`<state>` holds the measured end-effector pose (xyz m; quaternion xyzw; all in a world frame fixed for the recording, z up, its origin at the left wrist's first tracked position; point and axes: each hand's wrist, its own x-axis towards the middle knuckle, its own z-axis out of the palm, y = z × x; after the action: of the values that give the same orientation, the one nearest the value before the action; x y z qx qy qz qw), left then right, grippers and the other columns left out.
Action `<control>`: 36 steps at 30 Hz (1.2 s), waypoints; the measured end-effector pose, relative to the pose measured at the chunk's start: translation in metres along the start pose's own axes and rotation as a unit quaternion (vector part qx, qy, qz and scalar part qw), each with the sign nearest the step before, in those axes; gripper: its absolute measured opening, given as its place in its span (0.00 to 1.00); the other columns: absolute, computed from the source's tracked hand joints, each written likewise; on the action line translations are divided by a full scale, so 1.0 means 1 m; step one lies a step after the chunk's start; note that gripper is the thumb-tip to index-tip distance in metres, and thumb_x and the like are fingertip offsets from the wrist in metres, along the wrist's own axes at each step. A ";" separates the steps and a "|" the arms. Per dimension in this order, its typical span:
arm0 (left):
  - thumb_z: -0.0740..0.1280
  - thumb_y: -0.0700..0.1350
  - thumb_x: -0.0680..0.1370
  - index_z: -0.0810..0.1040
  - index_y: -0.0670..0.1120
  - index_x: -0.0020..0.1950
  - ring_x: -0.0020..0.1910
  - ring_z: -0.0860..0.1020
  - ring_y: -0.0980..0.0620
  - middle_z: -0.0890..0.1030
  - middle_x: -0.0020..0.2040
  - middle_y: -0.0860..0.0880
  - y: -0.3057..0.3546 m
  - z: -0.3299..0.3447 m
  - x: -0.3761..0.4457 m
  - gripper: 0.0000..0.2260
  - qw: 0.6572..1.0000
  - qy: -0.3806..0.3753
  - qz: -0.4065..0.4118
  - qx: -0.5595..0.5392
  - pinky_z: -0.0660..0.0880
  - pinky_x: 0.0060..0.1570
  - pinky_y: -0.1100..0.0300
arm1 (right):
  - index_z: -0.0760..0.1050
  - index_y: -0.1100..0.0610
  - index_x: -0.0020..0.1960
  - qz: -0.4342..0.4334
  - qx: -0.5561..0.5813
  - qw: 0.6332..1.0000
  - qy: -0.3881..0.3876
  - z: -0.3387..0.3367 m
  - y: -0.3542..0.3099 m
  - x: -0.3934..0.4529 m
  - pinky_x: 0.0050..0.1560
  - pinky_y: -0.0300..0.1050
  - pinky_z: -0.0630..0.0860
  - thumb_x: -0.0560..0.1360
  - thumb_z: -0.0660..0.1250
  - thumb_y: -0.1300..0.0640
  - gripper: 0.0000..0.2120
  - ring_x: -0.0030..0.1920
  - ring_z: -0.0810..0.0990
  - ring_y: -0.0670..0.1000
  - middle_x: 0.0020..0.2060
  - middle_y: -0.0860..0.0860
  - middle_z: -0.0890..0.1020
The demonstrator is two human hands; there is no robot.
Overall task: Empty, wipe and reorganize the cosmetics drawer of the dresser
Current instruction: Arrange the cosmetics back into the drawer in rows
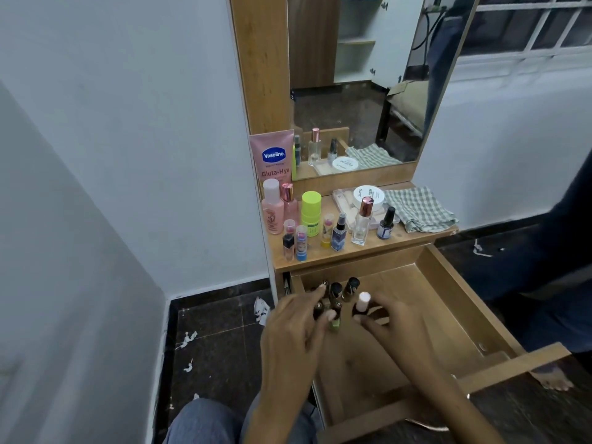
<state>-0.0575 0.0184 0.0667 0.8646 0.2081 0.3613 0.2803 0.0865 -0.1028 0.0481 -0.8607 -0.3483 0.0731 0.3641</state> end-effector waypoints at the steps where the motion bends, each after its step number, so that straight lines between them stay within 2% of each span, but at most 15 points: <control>1: 0.63 0.53 0.77 0.78 0.50 0.61 0.56 0.72 0.65 0.80 0.55 0.56 -0.003 -0.002 -0.002 0.15 1.000 0.010 -0.006 0.007 0.73 0.52 0.64 | 0.79 0.48 0.45 0.032 -0.010 0.999 -0.001 -0.002 0.007 0.005 0.39 0.38 0.77 0.69 0.75 0.57 0.08 0.39 0.80 0.41 0.38 0.42 0.81; 6: 0.61 0.53 0.78 0.78 0.50 0.61 0.57 0.71 0.64 0.79 0.57 0.57 -0.020 -0.005 -0.007 0.15 0.998 0.031 -0.047 0.010 0.75 0.53 0.55 | 0.79 0.53 0.40 0.123 -0.043 0.990 -0.054 0.013 0.022 0.028 0.41 0.46 0.76 0.67 0.75 0.54 0.06 0.40 0.79 0.47 0.37 0.48 0.82; 8: 0.63 0.51 0.78 0.78 0.49 0.61 0.57 0.70 0.63 0.79 0.57 0.56 -0.023 -0.003 -0.008 0.14 0.998 0.032 -0.050 0.016 0.76 0.53 0.54 | 0.79 0.56 0.40 0.134 -0.056 0.986 -0.080 0.024 0.023 0.034 0.42 0.47 0.77 0.68 0.73 0.53 0.08 0.39 0.80 0.50 0.37 0.51 0.82; 12: 0.65 0.47 0.76 0.79 0.49 0.60 0.58 0.70 0.64 0.80 0.57 0.54 -0.023 0.002 -0.010 0.13 0.998 0.028 -0.053 0.023 0.76 0.53 0.53 | 0.79 0.59 0.46 0.105 -0.076 0.986 -0.103 0.041 0.021 0.038 0.41 0.42 0.71 0.73 0.69 0.54 0.08 0.39 0.75 0.51 0.37 0.51 0.77; 15: 0.65 0.47 0.75 0.79 0.49 0.60 0.58 0.70 0.64 0.80 0.57 0.54 -0.024 0.005 -0.013 0.14 0.998 0.023 -0.054 0.025 0.76 0.53 0.54 | 0.78 0.64 0.52 0.117 -0.052 0.986 -0.108 0.047 0.024 0.038 0.42 0.38 0.65 0.76 0.66 0.58 0.10 0.45 0.76 0.53 0.43 0.55 0.78; 18: 0.66 0.47 0.75 0.79 0.49 0.59 0.58 0.70 0.64 0.80 0.57 0.54 -0.025 0.007 -0.015 0.13 0.998 0.022 -0.048 0.031 0.76 0.53 0.54 | 0.79 0.63 0.50 0.096 -0.041 0.986 -0.133 0.047 0.027 0.039 0.37 0.33 0.66 0.73 0.69 0.60 0.08 0.47 0.78 0.51 0.44 0.54 0.81; 22: 0.69 0.44 0.76 0.80 0.48 0.59 0.58 0.70 0.63 0.80 0.58 0.54 -0.026 0.007 -0.017 0.12 0.998 0.013 -0.058 0.029 0.76 0.53 0.53 | 0.80 0.59 0.44 0.058 -0.042 0.991 -0.116 0.048 0.022 0.036 0.37 0.33 0.68 0.69 0.71 0.61 0.04 0.42 0.78 0.47 0.40 0.50 0.81; 26: 0.65 0.48 0.76 0.80 0.49 0.59 0.58 0.70 0.64 0.80 0.57 0.54 -0.023 0.008 -0.016 0.13 0.998 0.016 -0.054 0.034 0.74 0.53 0.55 | 0.79 0.58 0.43 0.040 -0.061 0.990 -0.124 0.049 0.023 0.036 0.35 0.30 0.67 0.67 0.70 0.63 0.05 0.40 0.77 0.46 0.38 0.49 0.81; 29: 0.68 0.45 0.76 0.80 0.49 0.59 0.57 0.69 0.64 0.80 0.57 0.54 -0.021 0.010 -0.017 0.12 0.997 0.015 -0.056 0.046 0.72 0.55 0.56 | 0.80 0.59 0.46 0.058 -0.076 0.988 -0.121 0.042 0.023 0.036 0.42 0.42 0.76 0.66 0.69 0.64 0.09 0.42 0.79 0.48 0.41 0.51 0.83; 31: 0.71 0.43 0.75 0.80 0.48 0.58 0.58 0.72 0.60 0.80 0.58 0.52 -0.022 0.012 -0.017 0.12 0.997 -0.007 -0.041 0.070 0.70 0.58 0.56 | 0.80 0.57 0.52 0.090 -0.060 0.988 -0.110 0.034 0.024 0.034 0.47 0.45 0.78 0.66 0.71 0.65 0.15 0.46 0.80 0.49 0.46 0.51 0.83; 34: 0.69 0.46 0.75 0.80 0.47 0.59 0.61 0.77 0.52 0.80 0.61 0.50 -0.026 0.019 -0.012 0.13 0.990 -0.072 0.010 0.123 0.65 0.63 0.54 | 0.80 0.55 0.55 0.119 -0.046 0.990 -0.056 0.016 0.028 0.033 0.46 0.40 0.78 0.69 0.73 0.62 0.14 0.46 0.80 0.46 0.49 0.50 0.83; 36: 0.62 0.51 0.77 0.79 0.47 0.61 0.64 0.75 0.52 0.78 0.64 0.49 -0.027 0.026 -0.007 0.17 0.979 -0.123 0.028 0.162 0.63 0.65 0.53 | 0.81 0.56 0.52 0.111 -0.027 0.993 0.003 0.002 0.025 0.034 0.41 0.29 0.74 0.71 0.72 0.62 0.10 0.43 0.79 0.44 0.47 0.50 0.84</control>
<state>-0.0466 0.0266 0.0305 0.9420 0.2031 0.2213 0.1498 0.1252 -0.0922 0.0342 -0.9036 -0.2513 0.1009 0.3319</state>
